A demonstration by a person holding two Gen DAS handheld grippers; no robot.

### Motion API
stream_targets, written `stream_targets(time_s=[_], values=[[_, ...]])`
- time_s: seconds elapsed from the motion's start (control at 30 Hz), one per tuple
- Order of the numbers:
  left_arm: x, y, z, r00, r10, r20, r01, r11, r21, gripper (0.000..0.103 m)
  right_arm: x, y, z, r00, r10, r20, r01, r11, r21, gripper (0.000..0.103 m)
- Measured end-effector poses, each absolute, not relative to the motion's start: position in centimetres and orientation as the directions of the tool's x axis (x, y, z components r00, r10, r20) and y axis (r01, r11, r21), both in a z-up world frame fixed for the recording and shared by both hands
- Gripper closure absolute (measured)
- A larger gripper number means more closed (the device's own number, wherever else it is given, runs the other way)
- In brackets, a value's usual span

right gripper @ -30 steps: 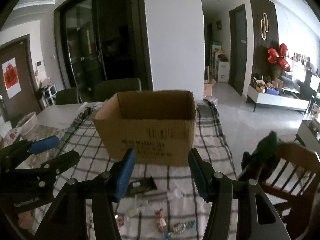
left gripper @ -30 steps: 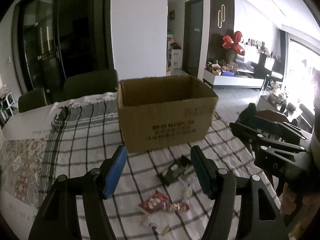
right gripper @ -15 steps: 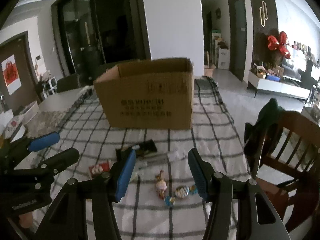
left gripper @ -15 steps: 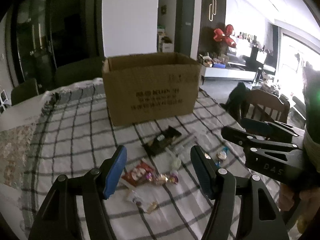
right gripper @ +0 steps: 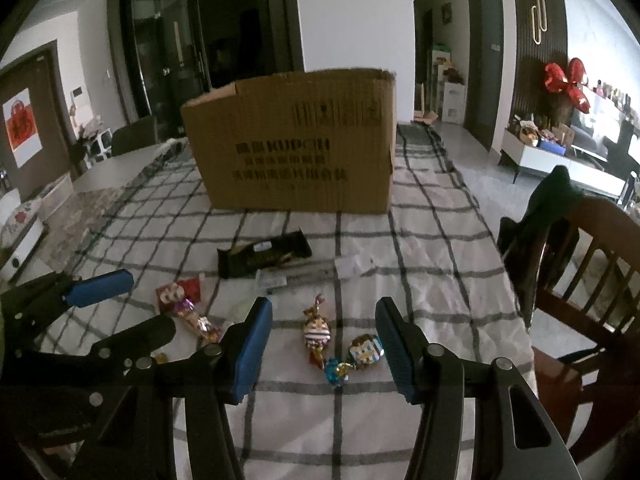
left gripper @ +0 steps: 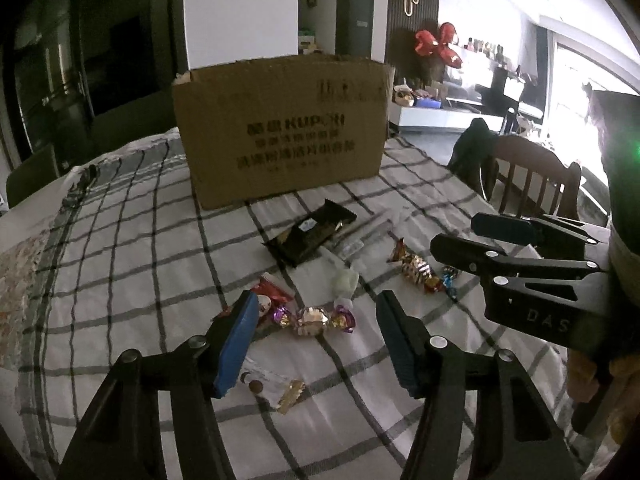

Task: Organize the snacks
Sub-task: 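Move both tools back over the remaining wrapped chocolates on the table, then close right tool on the striped wrapped chocolate while left tool grasps a gold chocolate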

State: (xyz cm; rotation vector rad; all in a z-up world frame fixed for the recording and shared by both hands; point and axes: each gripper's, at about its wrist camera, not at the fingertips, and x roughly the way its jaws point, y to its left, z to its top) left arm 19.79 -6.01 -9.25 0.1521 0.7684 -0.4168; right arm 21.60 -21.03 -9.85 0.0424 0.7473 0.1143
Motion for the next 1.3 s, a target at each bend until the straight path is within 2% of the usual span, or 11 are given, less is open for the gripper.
stream_targets(time_s=[0.1, 0.6, 0.83, 1.0, 1.3], values=[[20.3, -6.0, -10.3, 0.619, -0.311, -0.721, 0.419, 0.907, -0.032, 0.051, 22.0, -21.0, -10.8, 0.711, 0.12, -0.693, -0.093, 0.993, 0.076, 0.055], [22.0, -6.1, -12.7, 0.562, -0.322, -0.761, 0.395, 0.914, -0.095, 0.064, 24.0, -20.8, -13.0, 0.661, 0.166, -0.731, -0.118, 0.986, 0.118, 0.063], [22.4, -6.2, -12.9, 0.574, -0.316, -0.756, 0.383, 0.919, -0.093, 0.069, 24.1, -20.5, -13.7, 0.642, 0.186, -0.744, -0.131, 0.983, 0.132, 0.071], [22.5, -6.0, -12.9, 0.588, -0.306, -0.749, 0.369, 0.925, -0.089, 0.078, 24.2, -20.4, -14.0, 0.634, 0.189, -0.75, -0.13, 0.982, 0.138, 0.081], [22.4, -5.7, -12.6, 0.583, -0.312, -0.75, 0.363, 0.926, -0.103, 0.079, 23.7, -20.1, -13.3, 0.655, 0.187, -0.732, -0.14, 0.982, 0.125, 0.081]])
